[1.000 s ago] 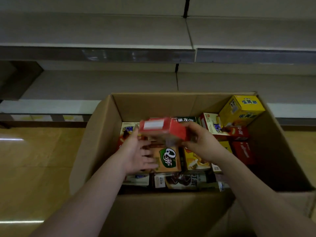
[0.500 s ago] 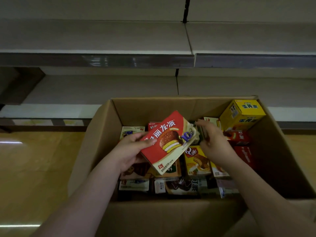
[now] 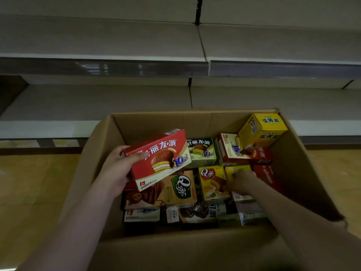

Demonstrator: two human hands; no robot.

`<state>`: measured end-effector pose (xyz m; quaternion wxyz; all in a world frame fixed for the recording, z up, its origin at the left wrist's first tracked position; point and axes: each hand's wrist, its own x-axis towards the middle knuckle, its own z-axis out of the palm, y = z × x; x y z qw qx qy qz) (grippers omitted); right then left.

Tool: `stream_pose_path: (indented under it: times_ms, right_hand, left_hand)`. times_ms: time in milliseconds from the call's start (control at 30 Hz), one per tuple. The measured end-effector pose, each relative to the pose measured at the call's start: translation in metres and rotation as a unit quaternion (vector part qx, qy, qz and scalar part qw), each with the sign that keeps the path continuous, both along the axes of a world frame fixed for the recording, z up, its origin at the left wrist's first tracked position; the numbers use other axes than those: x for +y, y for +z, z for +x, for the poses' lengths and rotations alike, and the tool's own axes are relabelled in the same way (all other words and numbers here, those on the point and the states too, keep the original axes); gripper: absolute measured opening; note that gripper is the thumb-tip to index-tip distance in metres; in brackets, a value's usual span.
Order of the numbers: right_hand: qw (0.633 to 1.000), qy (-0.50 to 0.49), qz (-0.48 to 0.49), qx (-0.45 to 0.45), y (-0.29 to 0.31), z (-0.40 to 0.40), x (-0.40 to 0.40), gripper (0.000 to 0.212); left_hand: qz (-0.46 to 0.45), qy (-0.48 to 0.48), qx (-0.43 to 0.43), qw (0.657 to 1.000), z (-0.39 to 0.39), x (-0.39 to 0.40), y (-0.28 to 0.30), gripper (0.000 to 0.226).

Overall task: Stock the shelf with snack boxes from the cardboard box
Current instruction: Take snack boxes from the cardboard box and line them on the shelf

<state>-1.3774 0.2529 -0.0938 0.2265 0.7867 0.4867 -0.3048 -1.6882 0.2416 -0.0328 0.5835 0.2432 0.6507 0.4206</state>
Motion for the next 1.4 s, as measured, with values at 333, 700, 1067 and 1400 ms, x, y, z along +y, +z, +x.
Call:
stream_pose_path:
  times_ms: [333, 700, 1067, 1400]
  right_hand:
    - [0.997, -0.063, 0.023, -0.032, -0.016, -0.001, -0.004, 0.106]
    - [0.967, -0.203, 0.072, 0.134, 0.028, 0.024, 0.003, 0.114]
    - [0.634, -0.523, 0.05, 0.567, 0.279, 0.015, -0.033, 0.048]
    - [0.664, -0.458, -0.006, 0.592, 0.501, 0.041, -0.036, 0.053]
  left_hand:
    - [-0.001, 0.047, -0.045, 0.998, 0.004, -0.008, -0.01, 0.019]
    - [-0.012, 0.11, -0.025, 0.994, 0.024, -0.011, -0.002, 0.032]
    - [-0.123, 0.144, -0.023, 0.982, 0.042, -0.053, 0.207, 0.034]
    - [-0.029, 0.032, 0.032, 0.999, 0.016, -0.053, 0.46, 0.041]
